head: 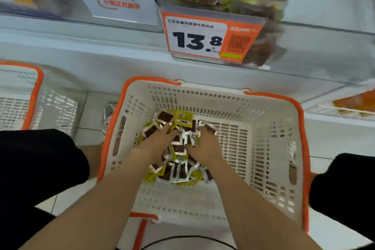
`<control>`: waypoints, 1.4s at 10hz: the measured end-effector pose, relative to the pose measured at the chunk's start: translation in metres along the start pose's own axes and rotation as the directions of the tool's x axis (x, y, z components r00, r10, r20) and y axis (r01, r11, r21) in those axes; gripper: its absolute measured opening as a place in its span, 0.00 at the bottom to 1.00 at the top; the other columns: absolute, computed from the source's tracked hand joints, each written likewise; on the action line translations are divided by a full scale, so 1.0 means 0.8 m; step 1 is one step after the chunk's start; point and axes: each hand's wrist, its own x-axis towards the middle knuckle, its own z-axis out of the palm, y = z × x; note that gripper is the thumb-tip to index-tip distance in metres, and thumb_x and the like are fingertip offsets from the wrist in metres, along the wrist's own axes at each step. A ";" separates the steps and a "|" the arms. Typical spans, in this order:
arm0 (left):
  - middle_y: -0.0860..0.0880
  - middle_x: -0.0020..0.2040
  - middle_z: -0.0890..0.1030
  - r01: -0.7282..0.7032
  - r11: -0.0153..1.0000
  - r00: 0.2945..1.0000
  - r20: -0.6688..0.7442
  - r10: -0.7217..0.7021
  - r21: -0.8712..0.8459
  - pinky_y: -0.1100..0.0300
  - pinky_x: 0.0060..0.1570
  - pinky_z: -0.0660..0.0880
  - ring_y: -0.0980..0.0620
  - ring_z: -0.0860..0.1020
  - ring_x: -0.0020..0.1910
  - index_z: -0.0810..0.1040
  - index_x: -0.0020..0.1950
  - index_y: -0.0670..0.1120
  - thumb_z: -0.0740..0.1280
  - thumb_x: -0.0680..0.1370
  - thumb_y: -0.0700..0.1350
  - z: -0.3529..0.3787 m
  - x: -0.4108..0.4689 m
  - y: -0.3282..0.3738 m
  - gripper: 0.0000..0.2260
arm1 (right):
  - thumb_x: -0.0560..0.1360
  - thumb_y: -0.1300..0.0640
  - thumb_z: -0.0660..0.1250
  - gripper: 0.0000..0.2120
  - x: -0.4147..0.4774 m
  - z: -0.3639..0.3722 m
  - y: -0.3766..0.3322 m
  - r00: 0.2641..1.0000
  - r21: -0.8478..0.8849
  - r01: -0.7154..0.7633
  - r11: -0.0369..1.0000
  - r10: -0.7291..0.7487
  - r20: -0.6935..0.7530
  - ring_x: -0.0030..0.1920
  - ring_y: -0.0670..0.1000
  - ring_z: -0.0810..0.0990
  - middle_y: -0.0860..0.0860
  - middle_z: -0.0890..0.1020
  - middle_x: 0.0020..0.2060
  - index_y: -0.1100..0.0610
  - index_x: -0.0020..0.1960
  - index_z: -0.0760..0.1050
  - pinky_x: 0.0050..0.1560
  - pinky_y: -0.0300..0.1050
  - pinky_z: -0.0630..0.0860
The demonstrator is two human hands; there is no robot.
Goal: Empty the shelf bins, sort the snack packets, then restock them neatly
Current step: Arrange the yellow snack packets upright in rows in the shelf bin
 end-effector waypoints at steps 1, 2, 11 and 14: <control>0.43 0.79 0.62 -0.021 0.999 1.000 -0.010 0.021 0.028 0.45 0.65 0.77 0.38 0.74 0.69 0.69 0.79 0.53 0.76 0.78 0.41 -0.002 0.011 -0.011 0.32 | 0.67 0.30 0.72 0.49 0.005 0.031 -0.016 0.999 -0.080 -0.048 0.996 0.048 -0.001 0.70 0.68 0.70 0.60 0.70 0.71 0.47 0.80 0.56 0.67 0.62 0.72; 0.43 0.75 0.68 -0.132 0.991 0.985 -0.113 0.130 -0.006 0.46 0.55 0.82 0.46 0.81 0.57 0.75 0.71 0.48 0.71 0.81 0.42 0.005 0.007 -0.023 0.18 | 0.74 0.39 0.75 0.46 0.009 0.035 -0.018 0.999 -0.129 -0.041 0.991 0.041 0.001 0.73 0.68 0.66 0.62 0.66 0.74 0.50 0.82 0.54 0.71 0.60 0.67; 0.45 0.55 0.83 -0.063 0.905 0.899 -0.371 0.235 0.420 0.52 0.33 0.77 0.44 0.83 0.47 0.75 0.68 0.42 0.69 0.79 0.38 0.022 -0.013 0.032 0.17 | 0.74 0.69 0.71 0.27 0.011 -0.045 0.073 0.992 0.597 -0.101 0.796 0.130 -0.005 0.49 0.51 0.82 0.52 0.79 0.55 0.52 0.69 0.71 0.45 0.53 0.83; 0.46 0.83 0.61 -0.320 0.807 0.901 -0.104 0.421 0.497 0.46 0.54 0.81 0.41 0.75 0.71 0.69 0.77 0.46 0.66 0.79 0.31 0.055 -0.005 0.039 0.27 | 0.79 0.65 0.69 0.42 0.042 -0.026 0.068 0.986 -0.177 0.164 0.970 -0.167 0.001 0.81 0.64 0.56 0.56 0.53 0.83 0.55 0.85 0.49 0.79 0.58 0.60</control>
